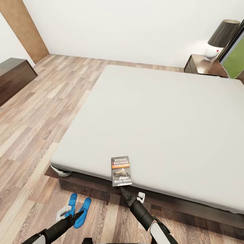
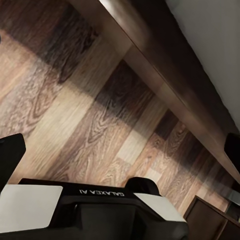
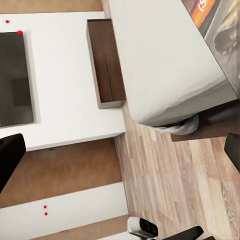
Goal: In the bedroom, move the book from the bed onto either nightstand, and place the two sandals side by side next to the bed.
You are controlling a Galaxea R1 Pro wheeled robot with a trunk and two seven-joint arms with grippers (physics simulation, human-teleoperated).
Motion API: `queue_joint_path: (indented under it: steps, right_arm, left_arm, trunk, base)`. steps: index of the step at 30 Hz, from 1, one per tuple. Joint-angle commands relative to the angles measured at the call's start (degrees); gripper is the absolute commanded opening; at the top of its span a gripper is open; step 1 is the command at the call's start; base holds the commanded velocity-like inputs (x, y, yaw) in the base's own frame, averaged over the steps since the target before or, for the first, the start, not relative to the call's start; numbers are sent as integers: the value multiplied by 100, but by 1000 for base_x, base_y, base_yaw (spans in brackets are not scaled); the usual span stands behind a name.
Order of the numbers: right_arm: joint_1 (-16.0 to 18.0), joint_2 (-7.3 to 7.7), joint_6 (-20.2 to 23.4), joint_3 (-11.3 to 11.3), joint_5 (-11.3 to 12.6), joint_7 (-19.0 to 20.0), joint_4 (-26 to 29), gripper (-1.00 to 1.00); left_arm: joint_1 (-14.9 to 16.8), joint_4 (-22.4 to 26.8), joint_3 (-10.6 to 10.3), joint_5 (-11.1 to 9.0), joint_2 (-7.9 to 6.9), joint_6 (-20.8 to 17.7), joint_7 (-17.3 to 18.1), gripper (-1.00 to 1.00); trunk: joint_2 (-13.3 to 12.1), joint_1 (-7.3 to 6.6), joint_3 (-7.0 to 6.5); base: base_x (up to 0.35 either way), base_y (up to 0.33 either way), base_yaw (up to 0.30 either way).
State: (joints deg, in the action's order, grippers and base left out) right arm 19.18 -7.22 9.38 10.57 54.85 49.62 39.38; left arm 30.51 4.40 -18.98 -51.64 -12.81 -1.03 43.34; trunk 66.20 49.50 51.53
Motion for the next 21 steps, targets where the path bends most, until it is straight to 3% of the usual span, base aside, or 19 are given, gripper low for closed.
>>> queue_joint_path:
  steps: [1,21]
  right_arm:
    - [1,1,55,7,61,11,-1,100]
    - [-1,1,55,6,61,9,-2,100]
  left_arm:
    - [3,-1,-49,-57,-2,-11,16,100]
    - [7,-1,-51,-57,-2,-11,16,100]
  trunk:
    - [44,23,21]
    - [846,462,381]
  base:
    - [0,0,0]
    - [0,0,0]
